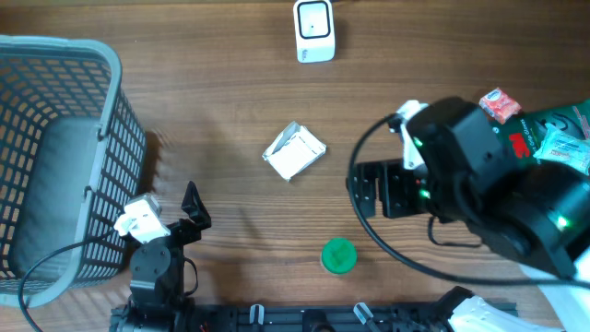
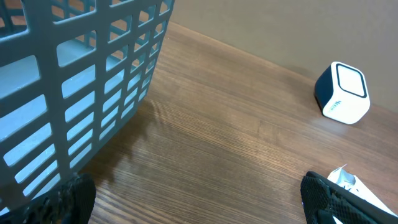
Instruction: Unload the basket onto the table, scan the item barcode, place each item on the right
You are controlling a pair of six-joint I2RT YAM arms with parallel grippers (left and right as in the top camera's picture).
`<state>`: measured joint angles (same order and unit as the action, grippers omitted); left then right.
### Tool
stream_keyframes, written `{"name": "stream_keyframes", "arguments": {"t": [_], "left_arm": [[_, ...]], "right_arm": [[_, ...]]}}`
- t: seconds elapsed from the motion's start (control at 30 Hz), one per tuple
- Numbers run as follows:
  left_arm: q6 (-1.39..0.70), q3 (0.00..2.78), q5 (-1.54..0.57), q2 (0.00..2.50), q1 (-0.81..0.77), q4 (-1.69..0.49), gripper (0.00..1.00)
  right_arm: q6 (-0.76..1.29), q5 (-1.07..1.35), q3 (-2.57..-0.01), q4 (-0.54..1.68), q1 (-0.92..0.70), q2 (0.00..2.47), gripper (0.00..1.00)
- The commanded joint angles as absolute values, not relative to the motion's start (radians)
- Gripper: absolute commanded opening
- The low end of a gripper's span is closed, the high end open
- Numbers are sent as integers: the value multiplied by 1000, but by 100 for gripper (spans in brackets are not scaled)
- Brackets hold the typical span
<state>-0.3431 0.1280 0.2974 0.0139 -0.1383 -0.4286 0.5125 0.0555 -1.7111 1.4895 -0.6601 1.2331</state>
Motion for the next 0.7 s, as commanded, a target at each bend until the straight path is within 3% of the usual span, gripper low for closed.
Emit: {"name": "stream_keyframes", "arguments": {"t": [0.0, 0.37, 0.67], "left_arm": [[-348, 126, 303, 7, -139, -427, 100], [-349, 126, 303, 7, -139, -427, 100], [-349, 126, 303, 7, -139, -427, 100]], "right_arm": [[528, 19, -1726, 1498, -657, 1154, 100], [606, -20, -1652, 1559, -657, 911, 100], [692, 28, -1226, 1407, -661, 1026, 100]]}}
